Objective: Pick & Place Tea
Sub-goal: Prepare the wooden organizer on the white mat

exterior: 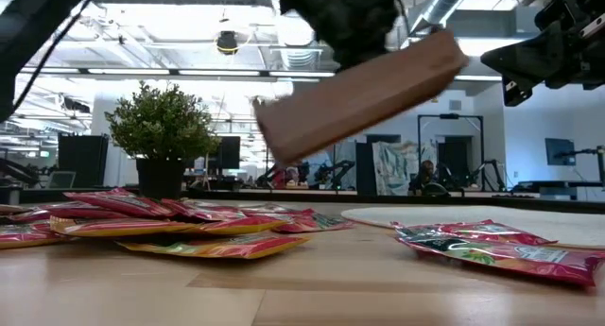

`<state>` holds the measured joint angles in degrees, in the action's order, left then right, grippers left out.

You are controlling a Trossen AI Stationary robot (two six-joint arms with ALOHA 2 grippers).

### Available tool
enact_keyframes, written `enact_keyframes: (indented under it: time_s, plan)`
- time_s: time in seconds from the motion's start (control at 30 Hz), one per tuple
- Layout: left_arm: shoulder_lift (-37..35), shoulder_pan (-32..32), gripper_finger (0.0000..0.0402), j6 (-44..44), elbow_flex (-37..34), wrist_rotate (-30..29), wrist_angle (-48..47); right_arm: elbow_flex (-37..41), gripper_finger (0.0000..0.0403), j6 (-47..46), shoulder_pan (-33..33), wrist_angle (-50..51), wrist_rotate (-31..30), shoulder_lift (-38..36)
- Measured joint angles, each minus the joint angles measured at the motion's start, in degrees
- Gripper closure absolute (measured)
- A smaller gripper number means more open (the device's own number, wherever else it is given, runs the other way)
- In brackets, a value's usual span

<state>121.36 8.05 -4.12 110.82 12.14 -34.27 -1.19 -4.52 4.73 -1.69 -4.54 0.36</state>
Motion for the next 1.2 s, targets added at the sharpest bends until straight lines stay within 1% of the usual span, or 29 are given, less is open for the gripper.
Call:
enact_keyframes:
  time_s: [0.2,0.37,0.47,0.7,0.87,1.07,1.2]
  plan:
    - [9.1,-1.1,0.0385,0.3,7.1,1.0,1.7,0.0,0.0403,0.0,0.0,0.0,0.0,0.0]
    - [13.3,-2.4,0.0385,2.3,11.3,0.0,3.3,0.0,0.0403,0.0,0.0,0.0,0.0,0.0]
    - [13.9,-3.0,0.0385,3.0,11.5,-0.3,4.9,0.0,0.0403,0.0,0.0,0.0,0.0,0.0]
    - [13.9,-3.6,0.0385,3.8,11.6,-0.2,12.0,-0.1,0.0403,0.0,0.0,-0.4,-0.1,-0.1]
    - [14.9,-4.0,0.0385,5.1,11.6,-0.2,13.5,-0.1,0.0403,0.0,0.0,0.1,0.0,0.0]
    - [18.4,-4.0,0.0385,4.9,11.6,0.0,14.4,0.0,0.0403,0.0,0.0,0.2,0.0,0.0]
    - [18.7,-4.0,0.0385,6.2,11.6,-0.2,16.3,0.0,0.0403,0.0,0.0,0.1,0.0,0.0]
